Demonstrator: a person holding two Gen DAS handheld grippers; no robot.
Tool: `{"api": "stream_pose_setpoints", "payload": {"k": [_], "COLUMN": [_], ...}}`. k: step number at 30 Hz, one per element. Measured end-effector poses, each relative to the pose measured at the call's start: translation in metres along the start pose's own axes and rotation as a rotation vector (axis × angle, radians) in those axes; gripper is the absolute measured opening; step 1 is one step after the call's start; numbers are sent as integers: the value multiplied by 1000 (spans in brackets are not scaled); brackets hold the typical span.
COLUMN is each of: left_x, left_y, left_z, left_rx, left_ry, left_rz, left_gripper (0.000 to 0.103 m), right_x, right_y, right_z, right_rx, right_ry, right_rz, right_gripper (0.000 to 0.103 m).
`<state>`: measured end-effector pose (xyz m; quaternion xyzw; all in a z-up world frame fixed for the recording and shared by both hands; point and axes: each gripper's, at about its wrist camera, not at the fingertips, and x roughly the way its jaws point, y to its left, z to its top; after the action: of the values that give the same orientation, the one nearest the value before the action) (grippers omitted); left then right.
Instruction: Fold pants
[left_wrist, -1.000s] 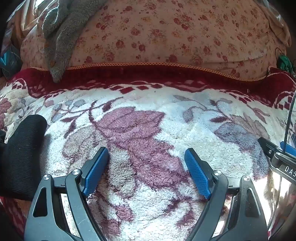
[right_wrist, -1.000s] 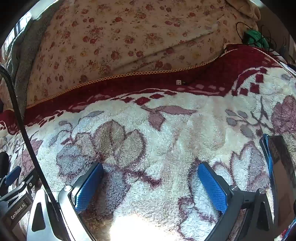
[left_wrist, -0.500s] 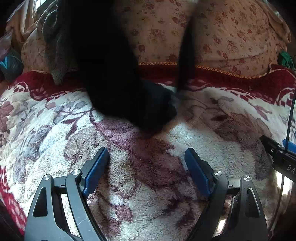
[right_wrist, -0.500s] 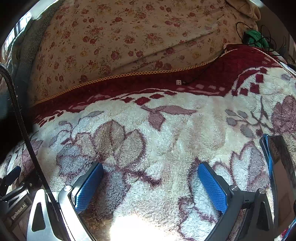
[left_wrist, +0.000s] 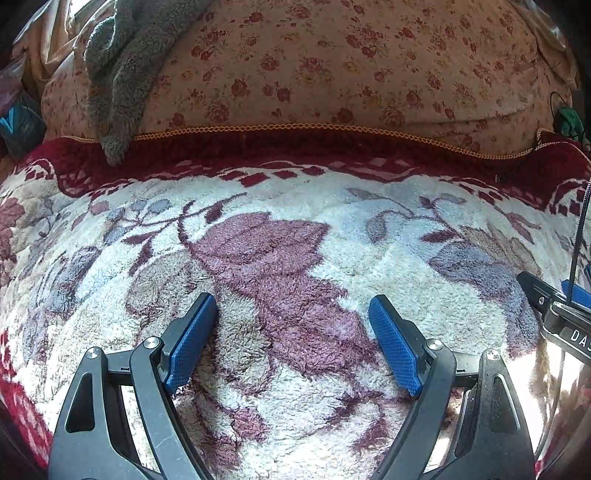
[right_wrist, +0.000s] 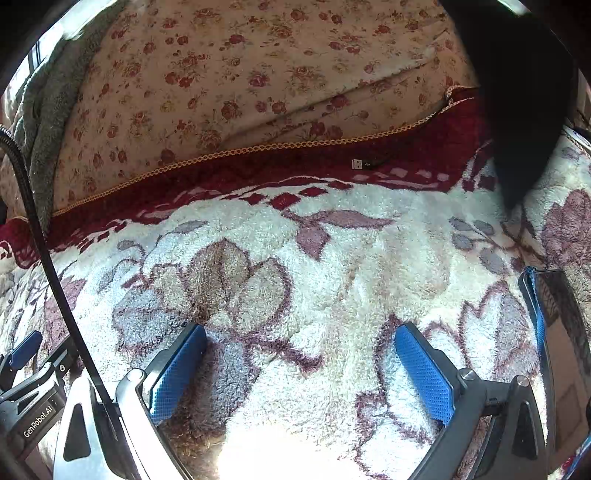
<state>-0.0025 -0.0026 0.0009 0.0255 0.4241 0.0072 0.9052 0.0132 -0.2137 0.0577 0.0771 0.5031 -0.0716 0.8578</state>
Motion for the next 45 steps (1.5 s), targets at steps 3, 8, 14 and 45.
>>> {"api": "stream_pose_setpoints", "payload": {"k": [3, 8, 14, 45], "left_x": [0, 0, 0, -50], "left_y": [0, -1, -3, 70], "left_z": [0, 0, 0, -10], "left_rx": [0, -4, -4, -71], "left_ry": [0, 2, 2, 24], "left_rz": [0, -3, -3, -29], "left_gripper": [85, 85, 85, 85], "right_x": [0, 0, 0, -6], "right_y": [0, 1, 2, -9], "right_z": [0, 0, 0, 2], "right_rx": [0, -4, 0, -55], "right_ry": [0, 3, 2, 56], "right_rz": [0, -3, 1, 134], "right_gripper": [102, 102, 102, 103]}}
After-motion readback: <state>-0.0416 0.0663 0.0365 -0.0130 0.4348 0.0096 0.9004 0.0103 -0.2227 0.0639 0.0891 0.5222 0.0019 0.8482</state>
